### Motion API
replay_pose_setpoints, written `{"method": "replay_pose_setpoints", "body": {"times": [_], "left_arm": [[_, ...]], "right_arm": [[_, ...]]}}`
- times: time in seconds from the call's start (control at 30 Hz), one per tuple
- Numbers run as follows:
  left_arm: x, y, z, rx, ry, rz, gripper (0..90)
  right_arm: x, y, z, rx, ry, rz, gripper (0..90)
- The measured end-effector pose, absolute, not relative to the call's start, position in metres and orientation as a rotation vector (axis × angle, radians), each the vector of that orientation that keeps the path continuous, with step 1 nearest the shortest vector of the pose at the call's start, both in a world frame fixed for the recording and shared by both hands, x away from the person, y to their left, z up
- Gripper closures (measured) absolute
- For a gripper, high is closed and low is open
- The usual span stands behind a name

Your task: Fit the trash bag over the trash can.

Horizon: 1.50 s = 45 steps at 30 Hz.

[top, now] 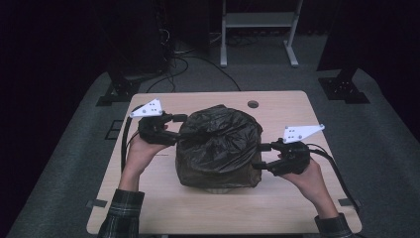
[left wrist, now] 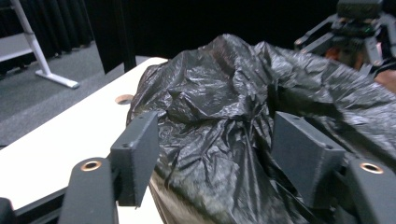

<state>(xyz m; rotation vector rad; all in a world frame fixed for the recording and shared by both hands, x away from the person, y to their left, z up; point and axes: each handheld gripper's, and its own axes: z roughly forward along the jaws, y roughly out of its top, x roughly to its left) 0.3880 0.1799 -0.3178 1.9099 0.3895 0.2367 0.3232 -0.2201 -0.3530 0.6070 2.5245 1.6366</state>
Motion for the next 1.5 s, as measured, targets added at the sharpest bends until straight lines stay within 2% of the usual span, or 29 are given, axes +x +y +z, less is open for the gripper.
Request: {"method": "replay_pose_setpoints", "body": {"times": [0.07,0.17,0.33,0.43,0.63,0.93,1.2,1.5], "left_arm": [[0.388,0.177,-0.318,1.923,0.379,0.263,40.9],[0.387,0.175,-0.317,1.944,0.372,0.283,60.1],[0.39,0.177,-0.317,1.957,0.387,0.275,88.9],[0.392,0.186,-0.316,1.913,0.424,0.29,89.7],[0.398,0.209,-0.32,1.854,0.504,0.303,89.8],[0.408,0.228,-0.345,1.816,0.61,0.298,89.9],[0.409,0.225,-0.379,1.889,0.657,0.262,89.8],[0.397,0.216,-0.404,1.987,0.645,0.247,87.0]], "right_arm": [[0.323,-0.22,-0.353,0.597,2.517,1.636,43.1],[0.322,-0.221,-0.352,0.589,2.511,1.616,60.2],[0.321,-0.223,-0.35,0.572,2.512,1.623,82.9],[0.321,-0.224,-0.35,0.565,2.519,1.609,88.9],[0.323,-0.23,-0.359,0.601,2.535,1.559,89.7],[0.333,-0.24,-0.397,0.729,2.588,1.446,89.9],[0.337,-0.239,-0.426,0.79,2.66,1.34,89.9],[0.338,-0.241,-0.431,0.808,2.659,1.338,89.9]]}}
